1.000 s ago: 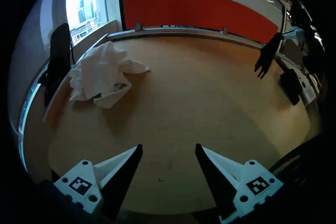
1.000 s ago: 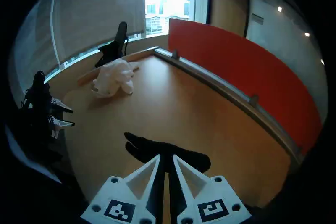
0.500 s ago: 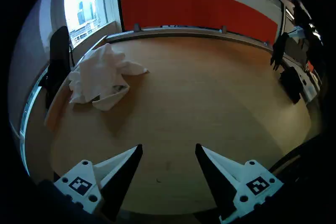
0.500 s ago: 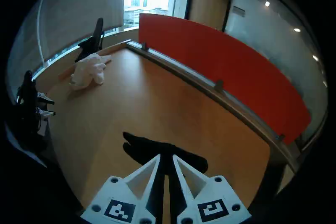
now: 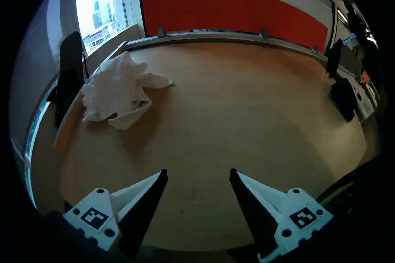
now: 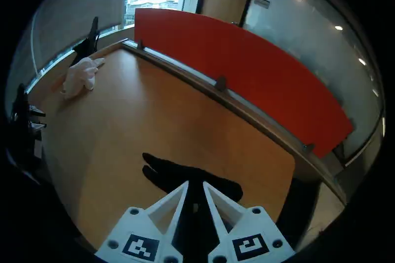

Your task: Fold towel

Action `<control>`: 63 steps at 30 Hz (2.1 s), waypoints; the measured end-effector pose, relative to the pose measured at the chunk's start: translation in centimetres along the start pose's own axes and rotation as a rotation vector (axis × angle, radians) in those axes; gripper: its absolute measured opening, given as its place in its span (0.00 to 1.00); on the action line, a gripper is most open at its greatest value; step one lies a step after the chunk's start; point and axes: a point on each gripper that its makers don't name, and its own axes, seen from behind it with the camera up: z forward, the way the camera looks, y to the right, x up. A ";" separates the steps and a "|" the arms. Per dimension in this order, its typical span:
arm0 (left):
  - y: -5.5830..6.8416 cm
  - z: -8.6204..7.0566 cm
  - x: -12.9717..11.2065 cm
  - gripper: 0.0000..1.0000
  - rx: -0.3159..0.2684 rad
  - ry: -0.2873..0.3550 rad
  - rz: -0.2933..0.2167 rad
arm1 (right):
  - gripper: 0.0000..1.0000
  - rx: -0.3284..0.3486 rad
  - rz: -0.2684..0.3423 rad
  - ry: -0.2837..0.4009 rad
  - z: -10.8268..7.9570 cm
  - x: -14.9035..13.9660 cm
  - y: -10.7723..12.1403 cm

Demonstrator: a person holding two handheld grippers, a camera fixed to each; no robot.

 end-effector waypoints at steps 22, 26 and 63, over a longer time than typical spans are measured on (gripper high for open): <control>1.5 0.1 1.3 0.93 -0.006 0.002 0.020 | 0.05 -0.055 0.054 -0.087 -1.2 -5.5 5.2; 1.7 0.1 1.6 0.93 -0.012 0.004 0.023 | 0.05 -0.063 0.064 -0.097 -2.1 -6.9 5.3; 2.1 0.0 1.7 0.93 -0.031 0.000 0.061 | 0.05 -0.132 0.396 -0.263 -4.9 -27.0 2.7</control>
